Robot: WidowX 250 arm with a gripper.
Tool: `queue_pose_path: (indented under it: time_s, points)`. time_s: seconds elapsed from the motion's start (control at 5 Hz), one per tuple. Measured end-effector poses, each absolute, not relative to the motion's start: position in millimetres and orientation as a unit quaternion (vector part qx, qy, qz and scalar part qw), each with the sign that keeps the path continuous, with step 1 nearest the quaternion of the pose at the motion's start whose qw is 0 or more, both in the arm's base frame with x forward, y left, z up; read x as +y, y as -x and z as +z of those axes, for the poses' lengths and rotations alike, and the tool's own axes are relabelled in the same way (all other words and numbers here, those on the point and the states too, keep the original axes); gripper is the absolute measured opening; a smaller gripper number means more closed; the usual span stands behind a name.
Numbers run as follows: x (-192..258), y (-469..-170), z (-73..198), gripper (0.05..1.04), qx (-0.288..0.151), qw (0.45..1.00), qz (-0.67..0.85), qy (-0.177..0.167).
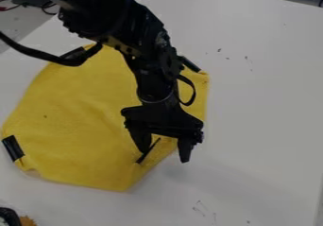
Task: Unfold the cloth from top left to bottom right
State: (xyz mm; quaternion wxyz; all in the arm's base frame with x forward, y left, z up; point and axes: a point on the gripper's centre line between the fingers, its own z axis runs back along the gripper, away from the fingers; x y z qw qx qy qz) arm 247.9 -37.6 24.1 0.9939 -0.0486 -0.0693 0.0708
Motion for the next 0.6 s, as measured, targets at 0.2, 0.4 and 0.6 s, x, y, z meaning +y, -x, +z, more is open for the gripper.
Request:
queue_pose_path:
  time_s: [0.2,0.4,0.6]
  points:
    - [-49.8,-247.9,27.2,0.999,-0.069,0.994,0.067,0.049]
    - [-50.8,-251.4,30.3,0.999,-0.071,0.994,0.067,0.047]
    - [-52.4,-250.7,30.6,0.999,-0.068,0.993,0.078,0.052]
